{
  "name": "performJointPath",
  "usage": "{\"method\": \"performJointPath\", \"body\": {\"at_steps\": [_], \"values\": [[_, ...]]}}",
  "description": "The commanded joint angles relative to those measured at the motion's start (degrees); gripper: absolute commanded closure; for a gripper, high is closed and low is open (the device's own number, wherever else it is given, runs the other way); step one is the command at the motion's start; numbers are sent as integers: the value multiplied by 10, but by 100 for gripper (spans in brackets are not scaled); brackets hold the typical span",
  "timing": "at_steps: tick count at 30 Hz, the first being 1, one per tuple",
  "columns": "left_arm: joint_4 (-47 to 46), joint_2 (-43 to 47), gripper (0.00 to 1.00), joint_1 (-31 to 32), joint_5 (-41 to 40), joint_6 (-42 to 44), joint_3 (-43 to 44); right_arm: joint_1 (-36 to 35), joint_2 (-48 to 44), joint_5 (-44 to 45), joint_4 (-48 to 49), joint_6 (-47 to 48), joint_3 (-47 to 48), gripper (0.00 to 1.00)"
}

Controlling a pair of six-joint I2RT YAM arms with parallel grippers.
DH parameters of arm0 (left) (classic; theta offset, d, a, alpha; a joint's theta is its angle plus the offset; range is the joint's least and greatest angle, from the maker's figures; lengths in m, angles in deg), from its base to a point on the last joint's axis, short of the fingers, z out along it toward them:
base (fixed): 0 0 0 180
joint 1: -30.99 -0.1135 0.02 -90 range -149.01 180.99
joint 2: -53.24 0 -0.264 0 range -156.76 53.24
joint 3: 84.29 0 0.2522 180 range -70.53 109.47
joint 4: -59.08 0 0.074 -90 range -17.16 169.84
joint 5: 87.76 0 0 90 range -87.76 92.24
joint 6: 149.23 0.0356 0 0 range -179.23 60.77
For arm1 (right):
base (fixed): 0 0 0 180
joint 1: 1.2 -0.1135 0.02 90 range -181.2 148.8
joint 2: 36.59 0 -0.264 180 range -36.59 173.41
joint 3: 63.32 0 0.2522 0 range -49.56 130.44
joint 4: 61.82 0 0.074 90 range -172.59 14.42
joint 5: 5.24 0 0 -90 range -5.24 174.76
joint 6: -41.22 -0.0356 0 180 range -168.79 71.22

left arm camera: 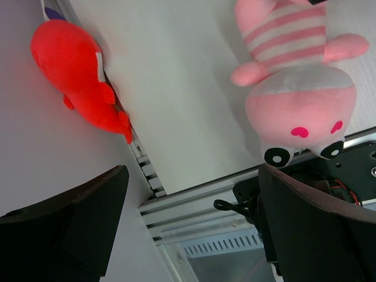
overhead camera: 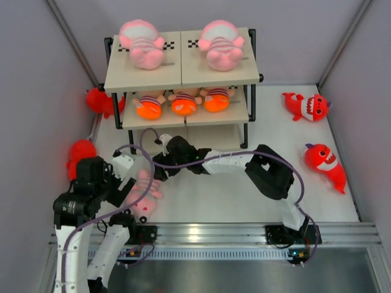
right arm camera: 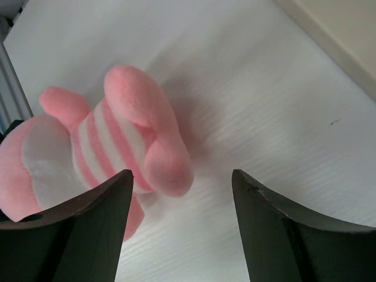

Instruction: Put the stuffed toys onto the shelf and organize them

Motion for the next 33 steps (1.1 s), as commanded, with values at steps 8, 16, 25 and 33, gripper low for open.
{"method": "performJointPath", "body": {"at_steps": [8,16,25,33], "values": [[4,-1,3,-4,8,6,9,7,61,-96,51,-11,49,50],[14,-5,3,-4,44,19,13,-1,-73,-55,94,-75,-61,100],[6,-80,2,-4,265,90,-1,-4,-248,96,131,-353,-242,100],[-26,-127,2,-4,290,139,-6,-22,-315,167,187,-424,-294,100]]}}
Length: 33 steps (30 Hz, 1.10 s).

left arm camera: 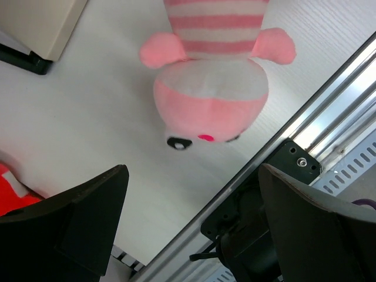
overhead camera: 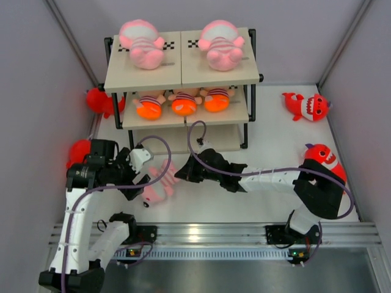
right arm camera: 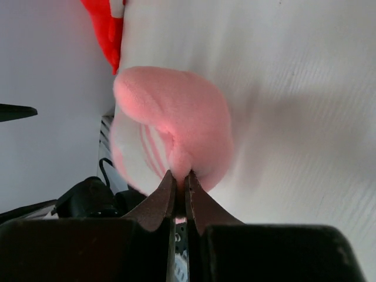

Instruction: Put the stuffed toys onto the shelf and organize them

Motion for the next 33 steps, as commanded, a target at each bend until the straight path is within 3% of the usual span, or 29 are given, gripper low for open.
{"method": "performJointPath", "body": {"at_steps": [1,8,25,28,29,30,31,33], "values": [[-29,2,2,-3,42,32,-15,-24,-51,55,48,-43,12,100],[-39,-18,2,-2,132,41,-49,-39,-80,99,54,-62,6,100],[-176,-23,5,-2,24,17,-124,-71,-86,93,84,-75,29,100],[-176,-30,45,-2,34,16,-125,-72,-88,89,87,-75,27,100],[-175,-32,72,-2,43,16,-125,-72,-88,86,88,-76,27,100],[-174,-34,91,-2,51,15,-122,-73,-87,81,90,-75,27,100],[-173,-34,100,-2,57,11,-120,-73,-84,77,92,-72,28,100],[-173,-21,100,-2,81,23,-117,-72,-84,42,88,-36,39,100]]}}
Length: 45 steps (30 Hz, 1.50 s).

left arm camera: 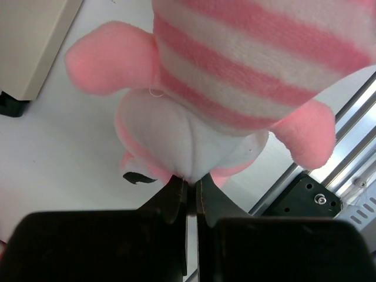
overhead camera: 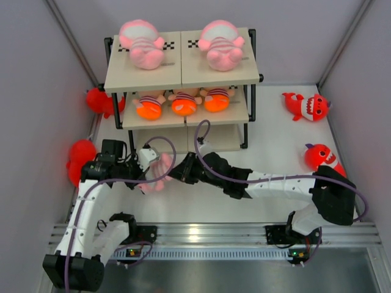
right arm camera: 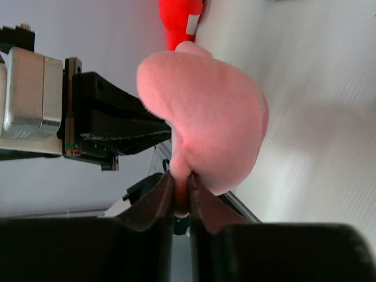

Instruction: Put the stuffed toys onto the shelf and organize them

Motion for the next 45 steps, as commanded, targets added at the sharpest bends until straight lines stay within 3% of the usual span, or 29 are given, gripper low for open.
{"method": "performJointPath", "body": {"at_steps": [1,3,5,7,10,13,14,18,24,30,33,36,37,39,41,43,44,45], "values": [[-24,18,100,-2,33,18,8,-7,-19,-51,39,47,45,82],[-22,37,100,-2,32,44,11,-5,-33,-65,-35,145,68,55],[1,44,100,-2,34,68,17,-5,-70,-44,-134,256,84,36],[25,42,100,-2,56,109,23,-3,-114,-36,-184,325,89,21],[91,38,100,-2,105,194,37,22,-160,-64,-254,475,102,9],[176,45,100,-2,155,298,50,65,-160,-190,-317,612,143,9],[192,48,100,-1,161,309,53,77,-156,-271,-330,656,166,9],[206,58,100,-1,159,327,60,112,-115,-403,-394,737,234,12],[217,66,100,-1,168,333,68,104,-52,-486,-415,770,268,14],[219,65,100,-1,174,333,70,58,-10,-468,-363,753,255,15],[222,66,100,-1,175,333,70,48,17,-464,-368,736,267,28],[222,67,100,-1,179,325,73,28,27,-442,-375,740,277,75],[222,66,100,-1,178,323,74,26,26,-435,-377,738,276,100],[219,66,100,-1,167,299,89,25,12,-410,-394,734,277,100],[206,66,72,-1,150,236,122,25,-4,-395,-404,725,282,100],[201,66,55,-2,111,180,166,25,-41,-384,-425,714,300,100],[200,67,18,-1,99,132,182,25,-67,-357,-435,711,309,100],[200,70,13,-2,73,89,216,25,-80,-323,-454,706,335,100]]}}
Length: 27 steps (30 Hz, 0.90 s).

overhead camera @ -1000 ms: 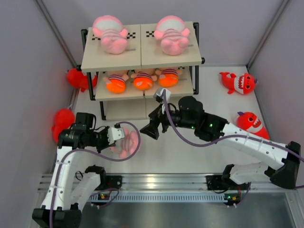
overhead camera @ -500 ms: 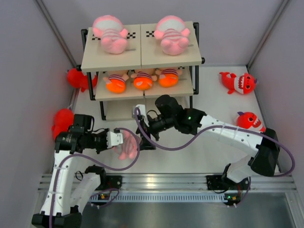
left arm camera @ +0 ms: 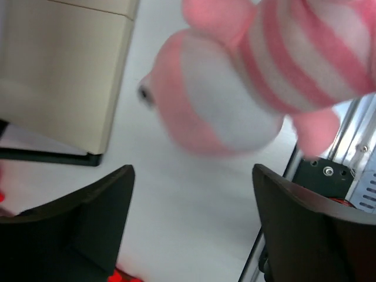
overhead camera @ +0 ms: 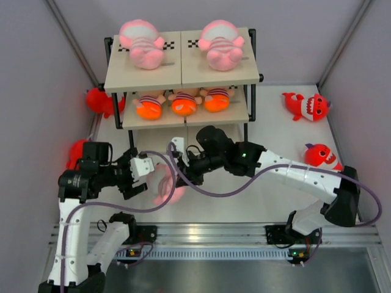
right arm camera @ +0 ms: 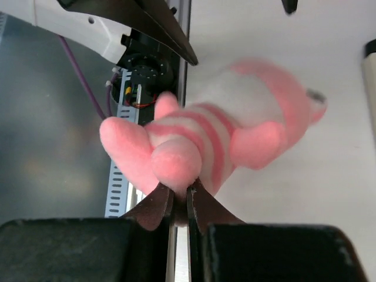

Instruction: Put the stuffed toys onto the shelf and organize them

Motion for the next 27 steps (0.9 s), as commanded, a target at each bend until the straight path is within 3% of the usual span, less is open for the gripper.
{"method": "performJointPath", "body": {"at_steps": [1,2,10,16,19,22,27], "values": [[42,11,8,-1,-32,-129,97,-7,-87,63,-44,-16,95,100],[41,13,2,-1,-60,-169,114,-7,-96,87,-56,-14,115,100],[31,5,2,-1,-231,-298,297,-7,-93,179,-89,32,399,100],[18,3,2,-1,-252,-317,332,-6,-70,390,77,163,437,100],[18,5,2,-1,-252,-317,326,10,-16,423,115,255,471,100],[19,5,2,-1,-249,-318,323,53,73,405,80,281,571,100],[18,12,2,-1,-220,-322,303,135,149,321,91,270,613,100]]}}
